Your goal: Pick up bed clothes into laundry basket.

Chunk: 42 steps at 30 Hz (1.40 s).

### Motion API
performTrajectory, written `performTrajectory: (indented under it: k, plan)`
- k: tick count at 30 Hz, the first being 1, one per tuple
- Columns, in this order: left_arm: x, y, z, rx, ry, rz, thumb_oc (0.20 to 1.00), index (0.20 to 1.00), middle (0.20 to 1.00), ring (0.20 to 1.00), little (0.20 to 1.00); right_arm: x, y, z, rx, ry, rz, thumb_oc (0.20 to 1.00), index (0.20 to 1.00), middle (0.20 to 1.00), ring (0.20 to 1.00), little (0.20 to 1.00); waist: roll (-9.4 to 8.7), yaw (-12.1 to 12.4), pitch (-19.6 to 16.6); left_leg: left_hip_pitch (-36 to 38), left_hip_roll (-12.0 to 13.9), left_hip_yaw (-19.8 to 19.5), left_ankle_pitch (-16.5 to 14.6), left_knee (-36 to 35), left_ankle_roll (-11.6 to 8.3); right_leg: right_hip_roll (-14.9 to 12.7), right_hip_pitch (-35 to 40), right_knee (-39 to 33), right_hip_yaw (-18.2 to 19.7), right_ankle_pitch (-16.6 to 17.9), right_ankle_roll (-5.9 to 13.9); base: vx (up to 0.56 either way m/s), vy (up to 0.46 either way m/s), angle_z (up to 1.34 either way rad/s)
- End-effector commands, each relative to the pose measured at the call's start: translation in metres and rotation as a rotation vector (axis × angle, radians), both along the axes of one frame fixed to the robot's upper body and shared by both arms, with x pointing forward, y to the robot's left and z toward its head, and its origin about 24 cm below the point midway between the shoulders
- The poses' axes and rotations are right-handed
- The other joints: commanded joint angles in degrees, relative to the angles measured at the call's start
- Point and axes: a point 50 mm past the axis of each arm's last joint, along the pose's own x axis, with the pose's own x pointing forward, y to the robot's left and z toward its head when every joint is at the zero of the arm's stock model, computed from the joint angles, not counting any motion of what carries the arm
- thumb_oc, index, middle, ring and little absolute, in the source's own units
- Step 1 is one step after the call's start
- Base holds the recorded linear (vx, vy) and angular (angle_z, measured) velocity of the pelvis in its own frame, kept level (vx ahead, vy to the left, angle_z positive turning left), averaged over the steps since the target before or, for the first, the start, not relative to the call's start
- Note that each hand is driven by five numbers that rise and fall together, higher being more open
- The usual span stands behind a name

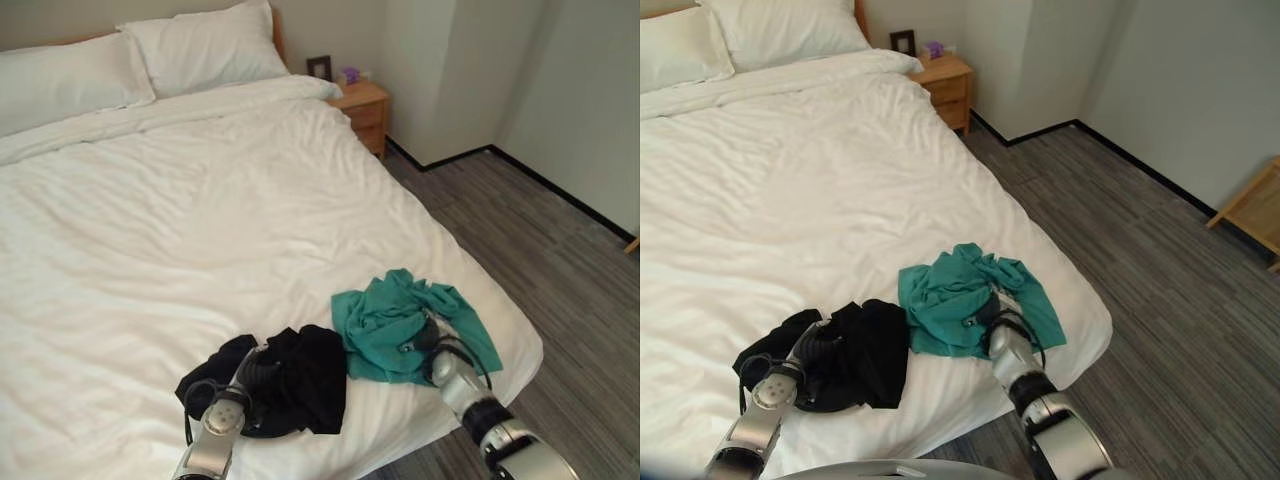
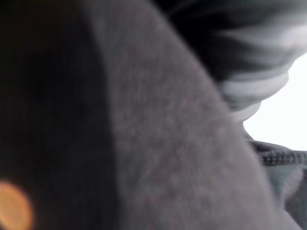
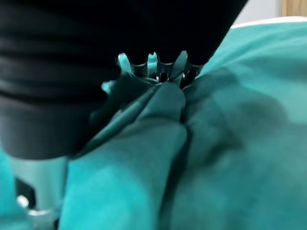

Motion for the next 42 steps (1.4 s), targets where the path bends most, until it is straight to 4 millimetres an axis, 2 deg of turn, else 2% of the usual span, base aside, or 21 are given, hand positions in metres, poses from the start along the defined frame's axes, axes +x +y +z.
performTrajectory:
  k: [1, 6, 7, 8, 9, 11, 16, 17, 18, 20, 21, 22, 23, 24, 26, 27, 30, 33, 38, 41, 42]
  plan:
    - [-0.009, -0.033, -0.024, -0.09, 0.107, -0.065, 0.2, 0.2, 0.2, 0.2, 0.2, -0.031, 0.033, -0.032, 0.061, 0.24, 0.126, 0.2, 0.2, 0.2, 0.2, 0.2, 1.47, 5.9, 3.9, 1.2, -0.2, -1.4, -1.3, 0.5, -1.76, -4.1, -7.0, 0.3, -4.0, 7.3, 1.65, -0.03, 0.052, 0.26]
    - [0.007, -0.042, -0.013, -0.154, 0.043, -0.056, 0.2, 0.2, 0.2, 0.2, 0.2, -0.007, 0.039, -0.012, 0.102, 0.187, 0.129, 0.2, 0.2, 0.2, 0.2, 0.2, 1.43, 6.6, 4.0, 0.5, -0.3, -1.5, -1.0, 0.5, -1.86, -4.3, -7.5, 0.3, -4.5, 7.4, 1.82, -0.02, 0.023, -0.06]
    - [0.011, -0.041, -0.009, -0.169, 0.023, -0.046, 0.2, 0.2, 0.2, 0.2, 0.2, 0.006, 0.038, 0.002, 0.124, 0.127, 0.132, 0.2, 0.2, 0.2, 0.2, 0.2, 1.23, 6.5, 3.9, 0.7, -0.2, -1.4, -1.0, 0.5, -1.88, -4.4, -7.5, 0.3, -4.5, 7.5, 1.83, -0.01, 0.0, 0.04]
    - [0.016, -0.038, -0.002, -0.188, -0.004, -0.025, 0.2, 0.2, 0.2, 0.2, 0.2, 0.025, 0.031, 0.024, 0.16, 0.05, 0.122, 0.2, 0.2, 0.2, 0.2, 0.2, 0.97, 6.2, 4.2, 1.2, -0.1, -1.1, -1.2, 0.5, -1.87, -4.4, -7.2, 0.3, -4.4, 7.5, 1.85, 0.0, -0.011, 0.04]
    - [0.022, -0.029, 0.011, -0.207, -0.058, 0.014, 0.2, 0.2, 0.2, 0.2, 0.2, 0.052, 0.022, 0.074, 0.234, -0.118, 0.148, 0.2, 0.2, 0.2, 0.2, 0.2, 0.25, 5.2, 4.3, 2.3, 0.2, -0.4, -1.9, 0.5, -1.91, -4.5, -6.5, 0.3, -4.0, 7.3, 1.91, -0.01, -0.014, 0.08]
    - [0.027, -0.017, 0.031, -0.228, -0.144, 0.052, 0.2, 0.2, 0.2, 0.2, 0.2, 0.067, 0.001, 0.137, 0.312, -0.303, 0.166, 0.2, 0.2, 0.2, 0.2, 0.2, -0.44, 3.9, 3.9, 3.5, 0.4, 0.7, -2.2, 0.5, -1.74, -4.5, -6.0, 0.3, -3.1, 7.7, 1.9, 0.02, -0.011, 0.04]
    - [0.045, 0.004, 0.094, -0.267, -0.372, 0.091, 0.2, 0.2, 0.2, 0.2, 0.2, 0.058, -0.06, 0.247, 0.38, -0.655, 0.112, 0.2, 0.2, 0.2, 0.2, 0.2, -1.29, 0.8, 1.4, 6.4, 0.3, 2.0, -3.5, 0.5, -1.35, -4.9, -4.1, 0.3, -2.1, 7.2, 2.13, 0.06, 0.01, -0.04]
    - [0.045, 0.004, 0.094, -0.267, -0.372, 0.091, 0.2, 0.2, 0.2, 0.2, 0.2, 0.058, -0.06, 0.247, 0.38, -0.655, 0.112, 0.2, 0.2, 0.2, 0.2, 0.2, -1.29, 0.8, 1.4, 6.3, 0.3, 2.0, -3.5, 0.5, -1.35, -4.9, -4.2, 0.3, -2.0, 7.2, 2.11, 0.03, 0.02, -0.05]
    - [0.056, 0.006, 0.13, -0.264, -0.488, 0.079, 0.2, 0.2, 0.2, 0.2, 0.2, 0.047, -0.077, 0.285, 0.38, -0.787, 0.111, 0.2, 0.2, 0.2, 0.2, 0.2, -1.38, -0.4, 0.8, 7.4, 0.1, 2.4, -4.1, 0.5, -1.18, -5.2, -3.3, 0.3, -1.7, 6.8, 2.42, 0.03, 0.018, -0.01]
    - [0.059, 0.006, 0.146, -0.252, -0.532, 0.073, 0.2, 0.2, 0.2, 0.2, 0.2, 0.041, -0.083, 0.301, 0.374, -0.841, 0.116, 0.2, 0.2, 0.2, 0.2, 0.2, -1.37, -0.8, 0.5, 7.6, 0.1, 2.7, -4.0, 0.5, -1.08, -5.2, -3.4, 0.3, -1.3, 7.1, 2.4, 0.02, 0.009, -0.01]
    - [0.063, 0.005, 0.172, -0.234, -0.62, 0.053, 0.2, 0.2, 0.2, 0.2, 0.2, 0.028, -0.089, 0.332, 0.366, -0.946, 0.148, 0.2, 0.2, 0.2, 0.2, 0.2, -1.3, -2.1, -0.1, 8.3, 0.1, 3.3, -4.4, 0.5, -0.95, -5.4, -3.1, 0.3, -0.7, 7.2, 2.63, 0.0, 0.0, 0.0]
    - [0.064, 0.002, 0.184, -0.231, -0.655, 0.039, 0.2, 0.2, 0.2, 0.2, 0.2, 0.021, -0.091, 0.345, 0.354, -0.989, 0.165, 0.2, 0.2, 0.2, 0.2, 0.2, -1.22, -2.5, -0.3, 8.5, 0.1, 3.8, -4.5, 0.5, -0.89, -5.4, -3.1, 0.3, -0.3, 7.2, 2.69, 0.02, 0.016, -0.09]
    - [0.064, 0.002, 0.184, -0.231, -0.655, 0.038, 0.2, 0.2, 0.2, 0.2, 0.2, 0.021, -0.091, 0.345, 0.354, -0.989, 0.164, 0.2, 0.2, 0.2, 0.2, 0.2, -1.22, -2.4, -0.3, 8.5, 0.1, 3.8, -4.5, 0.5, -0.89, -5.4, -3.1, 0.3, -0.3, 7.2, 2.7, 0.0, -0.007, -0.28]
    - [0.069, -0.002, 0.214, -0.196, -0.75, -0.005, 0.2, 0.2, 0.2, 0.2, 0.2, 0.006, -0.1, 0.362, 0.309, -1.053, 0.17, 0.2, 0.2, 0.2, 0.2, 0.2, -1.1, -3.8, -0.6, 8.8, 0.2, 4.2, -4.8, 0.5, -0.88, -5.2, -3.2, 0.3, 0.7, 7.5, 2.61, -0.01, -0.019, -0.19]
    - [0.071, -0.005, 0.226, -0.194, -0.787, -0.021, 0.2, 0.2, 0.2, 0.2, 0.2, -0.002, -0.105, 0.367, 0.294, -1.078, 0.169, 0.2, 0.2, 0.2, 0.2, 0.2, -1.02, -4.3, -0.8, 8.8, 0.4, 4.6, -4.9, 0.5, -0.95, -5.0, -3.4, 0.3, 1.3, 7.6, 2.43, -0.01, -0.022, -0.15]
    - [0.072, -0.008, 0.249, -0.177, -0.881, -0.042, 0.2, 0.2, 0.2, 0.2, 0.2, -0.01, -0.104, 0.377, 0.28, -1.122, 0.194, 0.2, 0.2, 0.2, 0.2, 0.2, -0.72, -5.4, -1.1, 9.3, 0.8, 5.7, -5.1, 0.5, -0.89, -4.7, -4.1, 0.3, 1.6, 8.0, 2.11, 0.01, -0.041, -0.24]
    - [0.068, -0.007, 0.283, -0.155, -1.027, -0.064, 0.2, 0.2, 0.2, 0.2, 0.2, -0.013, -0.095, 0.394, 0.267, -1.182, 0.253, 0.2, 0.2, 0.2, 0.2, 0.2, -0.37, -4.8, -0.3, 10.5, 3.3, 11.8, -5.2, 0.5, -1.76, -5.8, -4.5, 0.3, -7.5, 10.6, 2.73, -0.09, -0.123, -0.53]
    - [0.061, -0.009, 0.316, -0.098, -1.159, -0.088, 0.2, 0.2, 0.2, 0.2, 0.2, -0.015, -0.086, 0.404, 0.269, -1.23, 0.297, 0.2, 0.2, 0.2, 0.2, 0.2, 0.34, -4.9, 0.0, 10.9, 6.6, 18.3, -4.1, 0.5, -2.68, -6.6, -4.1, 1.2, -18.1, 11.7, 1.59, -0.13, -0.121, -1.51]
    - [0.059, -0.024, 0.32, -0.066, -1.214, -0.08, 0.2, 0.2, 0.2, 0.2, 0.2, -0.02, -0.077, 0.408, 0.299, -1.307, 0.317, 0.2, 0.2, 0.2, 0.2, 0.2, 1.38, -5.1, 0.3, 13.4, 9.3, 26.3, -3.4, 0.5, -3.6, -8.9, -2.3, 3.6, -25.1, 11.7, 1.44, -0.08, -0.098, -0.76]
    - [0.057, -0.039, 0.31, -0.079, -1.21, -0.107, 0.2, 0.2, 0.2, 0.2, 0.2, -0.017, -0.077, 0.397, 0.339, -1.296, 0.303, 0.2, 0.2, 0.2, 0.2, 0.2, 1.79, -5.6, 0.3, 14.9, 9.6, 29.5, -3.4, 0.5, -3.92, -9.8, -1.1, 3.3, -27.3, 12.4, 1.9, -0.05, -0.114, -0.68]
    - [0.059, -0.059, 0.294, -0.132, -1.175, -0.156, 0.2, 0.2, 0.2, 0.2, 0.2, -0.015, -0.075, 0.381, 0.378, -1.267, 0.296, 0.2, 0.2, 0.2, 0.2, 0.2, 2.34, -6.5, 0.4, 16.2, 10.0, 32.1, -3.4, 0.5, -4.43, -10.6, -0.4, 3.0, -29.0, 12.8, 2.36, -0.02, -0.185, -0.92]
